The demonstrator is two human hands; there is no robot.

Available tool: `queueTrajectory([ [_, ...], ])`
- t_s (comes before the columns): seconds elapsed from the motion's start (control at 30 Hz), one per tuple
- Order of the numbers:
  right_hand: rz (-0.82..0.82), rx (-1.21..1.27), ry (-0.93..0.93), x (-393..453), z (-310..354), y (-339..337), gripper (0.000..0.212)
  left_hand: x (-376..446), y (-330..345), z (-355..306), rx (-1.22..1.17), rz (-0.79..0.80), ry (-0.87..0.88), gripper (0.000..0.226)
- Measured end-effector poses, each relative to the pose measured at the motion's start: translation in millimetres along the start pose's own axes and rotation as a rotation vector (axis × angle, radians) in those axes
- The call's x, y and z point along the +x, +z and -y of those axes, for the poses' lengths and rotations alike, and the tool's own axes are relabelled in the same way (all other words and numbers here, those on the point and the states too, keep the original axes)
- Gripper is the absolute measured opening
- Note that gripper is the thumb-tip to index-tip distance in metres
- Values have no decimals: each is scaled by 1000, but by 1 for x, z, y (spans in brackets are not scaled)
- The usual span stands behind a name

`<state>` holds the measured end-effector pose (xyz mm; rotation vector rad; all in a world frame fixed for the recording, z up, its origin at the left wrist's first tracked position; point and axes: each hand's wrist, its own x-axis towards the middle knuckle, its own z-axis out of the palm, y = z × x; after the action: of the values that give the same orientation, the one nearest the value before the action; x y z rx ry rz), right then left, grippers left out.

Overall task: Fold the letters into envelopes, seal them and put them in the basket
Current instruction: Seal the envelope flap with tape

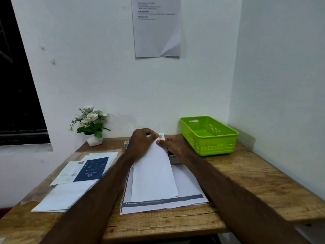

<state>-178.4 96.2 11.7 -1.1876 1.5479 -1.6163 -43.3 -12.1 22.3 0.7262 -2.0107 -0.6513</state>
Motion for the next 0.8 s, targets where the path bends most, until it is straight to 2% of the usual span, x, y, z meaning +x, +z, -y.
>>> queueTrajectory([
  [0.07, 24, -5, 17, 0, 0, 0, 5, -1, 1, 0, 5, 1, 1, 13],
  [0.2, 59, 10, 61, -1, 1, -1, 9, -1, 1, -1, -2, 7, 4, 13],
  [0.33, -94, 66, 71, 2, 9, 3, 27, 0, 1, -4, -25, 28, 35, 14],
  [0.43, -119, 81, 37, 5, 2, 6, 37, -2, 3, -3, -18, 44, 33, 13],
  [0.5, -135, 83, 24, 5, 0, 8, 35, -2, 4, -3, -4, 37, 31, 13],
  [0.6, -164, 107, 54, 4, 7, 10, 18, -1, 4, -4, 1, 29, 28, 13],
  [0.63, -170, 121, 77, 4, 9, 10, 18, -1, 4, -3, 2, 25, 27, 13],
  [0.8, -136, 97, 45, 2, 7, 9, 37, -1, 3, -4, -10, 8, 39, 13],
])
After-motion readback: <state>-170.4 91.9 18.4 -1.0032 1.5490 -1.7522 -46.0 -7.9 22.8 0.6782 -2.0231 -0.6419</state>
